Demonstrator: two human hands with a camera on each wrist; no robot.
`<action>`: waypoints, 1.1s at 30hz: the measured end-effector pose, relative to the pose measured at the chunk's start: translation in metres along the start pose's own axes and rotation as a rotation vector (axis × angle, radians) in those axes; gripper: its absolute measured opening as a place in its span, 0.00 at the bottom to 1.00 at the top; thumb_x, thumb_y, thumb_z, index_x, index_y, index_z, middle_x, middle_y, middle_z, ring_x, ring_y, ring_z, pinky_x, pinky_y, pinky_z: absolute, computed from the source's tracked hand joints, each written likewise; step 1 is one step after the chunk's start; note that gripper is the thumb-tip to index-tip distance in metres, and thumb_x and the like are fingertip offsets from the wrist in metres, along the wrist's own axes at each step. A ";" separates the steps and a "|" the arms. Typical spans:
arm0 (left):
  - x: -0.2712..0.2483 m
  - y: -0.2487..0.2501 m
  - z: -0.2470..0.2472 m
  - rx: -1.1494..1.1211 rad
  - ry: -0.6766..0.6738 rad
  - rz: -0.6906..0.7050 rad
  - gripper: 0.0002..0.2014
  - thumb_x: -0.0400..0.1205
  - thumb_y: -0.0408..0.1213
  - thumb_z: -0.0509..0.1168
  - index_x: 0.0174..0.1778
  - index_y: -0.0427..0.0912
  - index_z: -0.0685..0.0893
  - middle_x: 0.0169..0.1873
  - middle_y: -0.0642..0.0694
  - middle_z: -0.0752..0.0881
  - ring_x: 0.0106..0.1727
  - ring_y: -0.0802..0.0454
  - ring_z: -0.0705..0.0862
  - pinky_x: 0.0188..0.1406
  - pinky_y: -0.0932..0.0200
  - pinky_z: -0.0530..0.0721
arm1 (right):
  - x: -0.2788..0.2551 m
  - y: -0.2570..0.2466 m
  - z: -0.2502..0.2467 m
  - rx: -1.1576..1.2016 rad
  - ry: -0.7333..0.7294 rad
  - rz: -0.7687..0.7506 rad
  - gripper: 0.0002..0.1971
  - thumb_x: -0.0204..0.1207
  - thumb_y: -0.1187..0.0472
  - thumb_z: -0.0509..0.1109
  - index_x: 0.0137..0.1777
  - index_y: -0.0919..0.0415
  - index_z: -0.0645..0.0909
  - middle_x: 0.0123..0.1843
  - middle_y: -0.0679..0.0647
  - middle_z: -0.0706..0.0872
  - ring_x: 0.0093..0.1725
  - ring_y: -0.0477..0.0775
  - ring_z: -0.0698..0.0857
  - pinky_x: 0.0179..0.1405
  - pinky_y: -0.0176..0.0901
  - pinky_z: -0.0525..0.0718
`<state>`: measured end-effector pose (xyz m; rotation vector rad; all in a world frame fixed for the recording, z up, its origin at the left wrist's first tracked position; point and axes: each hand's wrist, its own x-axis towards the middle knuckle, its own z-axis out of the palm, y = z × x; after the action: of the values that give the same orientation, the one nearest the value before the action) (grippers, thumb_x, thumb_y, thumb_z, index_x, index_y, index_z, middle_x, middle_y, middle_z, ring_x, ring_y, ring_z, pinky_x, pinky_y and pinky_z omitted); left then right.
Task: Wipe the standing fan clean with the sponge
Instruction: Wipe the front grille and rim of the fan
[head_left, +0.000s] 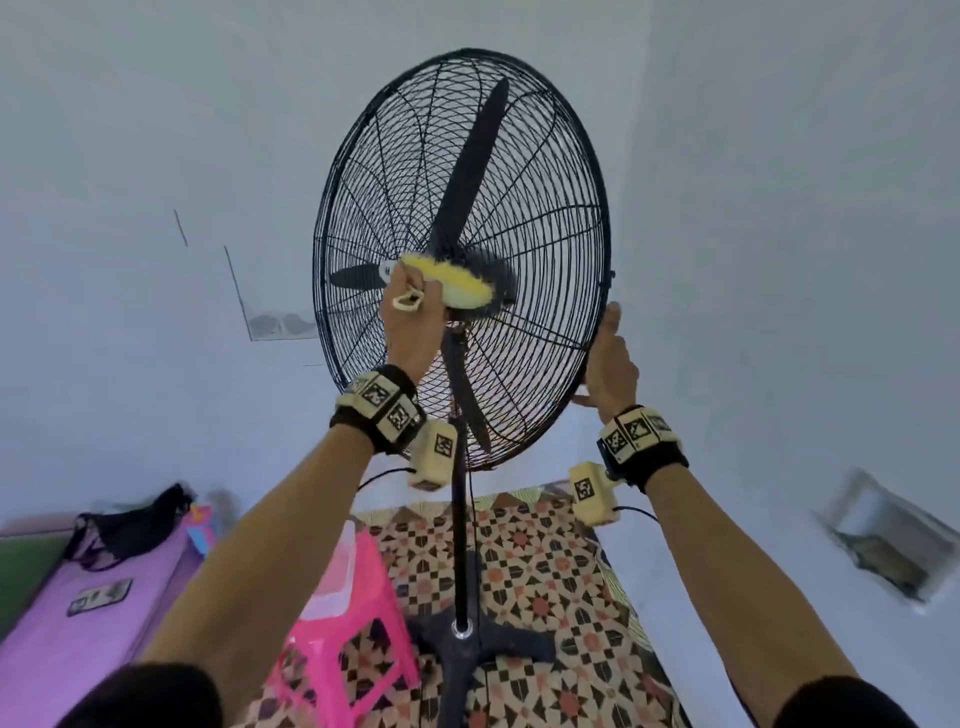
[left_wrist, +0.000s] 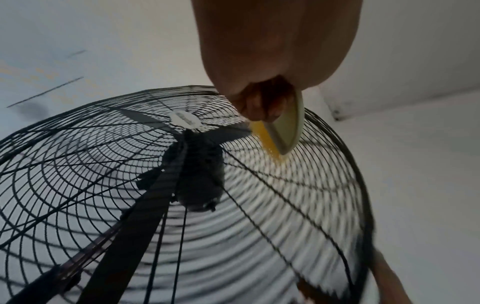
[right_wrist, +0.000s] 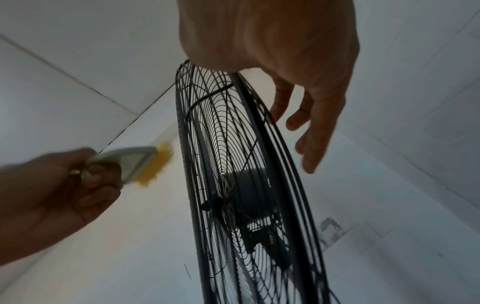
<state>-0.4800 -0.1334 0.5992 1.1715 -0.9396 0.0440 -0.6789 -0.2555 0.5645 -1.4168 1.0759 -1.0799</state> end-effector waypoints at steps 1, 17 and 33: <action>0.015 -0.005 -0.010 0.014 0.006 -0.056 0.11 0.89 0.29 0.61 0.43 0.45 0.69 0.41 0.45 0.81 0.31 0.52 0.79 0.22 0.64 0.79 | 0.000 -0.003 0.000 -0.034 0.038 -0.051 0.55 0.67 0.11 0.40 0.72 0.57 0.75 0.58 0.57 0.84 0.55 0.64 0.86 0.47 0.67 0.93; 0.060 -0.045 -0.043 -0.051 -0.410 -0.290 0.09 0.94 0.33 0.55 0.47 0.40 0.73 0.35 0.48 0.82 0.25 0.61 0.77 0.21 0.69 0.76 | 0.007 -0.026 0.024 -0.043 0.202 -0.284 0.39 0.76 0.19 0.55 0.68 0.53 0.74 0.50 0.49 0.89 0.52 0.59 0.89 0.60 0.61 0.86; 0.048 -0.043 -0.016 -0.134 -0.090 -0.273 0.06 0.91 0.31 0.59 0.48 0.41 0.69 0.39 0.45 0.82 0.27 0.54 0.77 0.21 0.64 0.75 | 0.012 -0.019 0.022 -0.053 0.197 -0.304 0.44 0.74 0.17 0.55 0.74 0.54 0.72 0.51 0.54 0.90 0.49 0.59 0.90 0.59 0.64 0.88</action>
<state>-0.4191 -0.1596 0.5968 1.1750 -0.8407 -0.2892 -0.6538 -0.2612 0.5827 -1.5760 1.0536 -1.4427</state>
